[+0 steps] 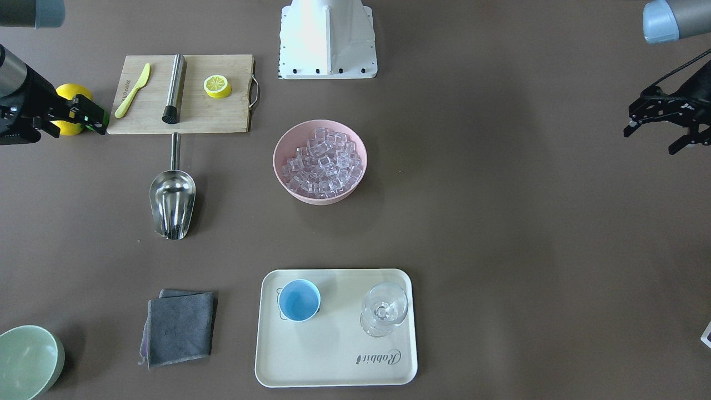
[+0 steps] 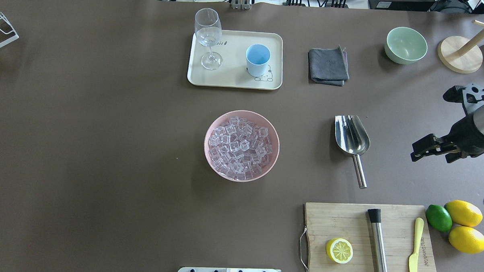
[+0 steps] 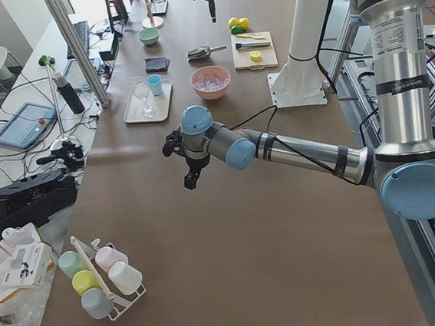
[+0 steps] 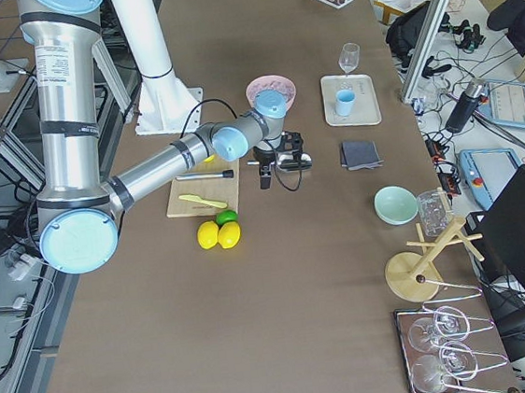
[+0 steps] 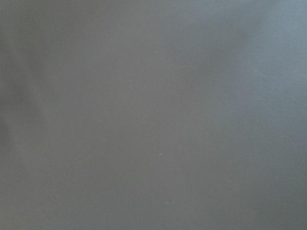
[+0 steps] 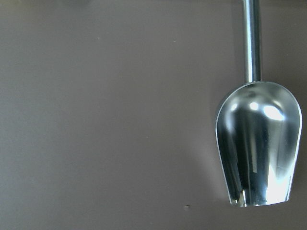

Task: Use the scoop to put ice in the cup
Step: 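Grasp the metal scoop handle with the right gripper while the left moves beside the bowl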

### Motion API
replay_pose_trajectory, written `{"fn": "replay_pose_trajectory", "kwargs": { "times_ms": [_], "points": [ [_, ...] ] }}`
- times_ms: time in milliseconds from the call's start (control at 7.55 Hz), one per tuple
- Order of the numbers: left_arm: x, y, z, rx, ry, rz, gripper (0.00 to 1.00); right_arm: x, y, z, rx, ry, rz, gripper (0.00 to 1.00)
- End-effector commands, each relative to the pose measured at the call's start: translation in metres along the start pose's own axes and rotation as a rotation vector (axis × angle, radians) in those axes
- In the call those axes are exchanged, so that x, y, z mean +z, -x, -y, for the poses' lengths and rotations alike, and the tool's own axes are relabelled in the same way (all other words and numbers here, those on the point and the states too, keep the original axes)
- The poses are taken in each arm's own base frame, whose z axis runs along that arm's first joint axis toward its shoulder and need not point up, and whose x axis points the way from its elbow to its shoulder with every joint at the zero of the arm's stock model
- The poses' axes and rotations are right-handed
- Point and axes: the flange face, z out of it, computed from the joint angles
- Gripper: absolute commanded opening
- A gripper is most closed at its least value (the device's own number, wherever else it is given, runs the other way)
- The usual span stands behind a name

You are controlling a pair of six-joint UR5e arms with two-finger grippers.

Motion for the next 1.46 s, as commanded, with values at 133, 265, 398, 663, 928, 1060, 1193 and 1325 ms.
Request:
{"fn": "replay_pose_trajectory", "kwargs": {
  "times_ms": [133,265,398,663,928,1060,1193,1325],
  "points": [
    [0.020,-0.085,0.053,0.216,-0.053,-0.083,0.99,0.054,0.074,-0.004,0.036,-0.029,-0.020,0.99],
    [0.029,-0.102,0.058,0.283,-0.086,-0.098,0.99,0.066,0.091,0.002,0.051,-0.033,-0.027,0.99],
    [0.027,-0.124,0.063,0.338,-0.127,-0.075,0.99,0.081,0.105,0.003,0.064,-0.036,-0.041,0.99],
    [0.029,-0.183,0.074,0.442,-0.157,-0.127,0.99,0.104,0.121,-0.014,0.053,-0.015,-0.060,0.99],
    [0.069,-0.265,0.068,0.589,-0.192,-0.176,0.99,0.115,0.128,-0.026,0.040,0.010,-0.064,0.98],
    [0.096,-0.304,0.052,0.635,-0.190,-0.171,0.99,0.116,0.129,-0.028,0.035,0.013,-0.064,0.91],
    [0.108,-0.319,0.046,0.649,-0.191,-0.144,0.99,0.118,0.130,-0.029,0.033,0.017,-0.066,0.90],
    [0.118,-0.337,0.036,0.669,-0.163,-0.159,0.99,0.119,0.130,-0.030,0.026,0.020,-0.066,0.87]
  ]
}}
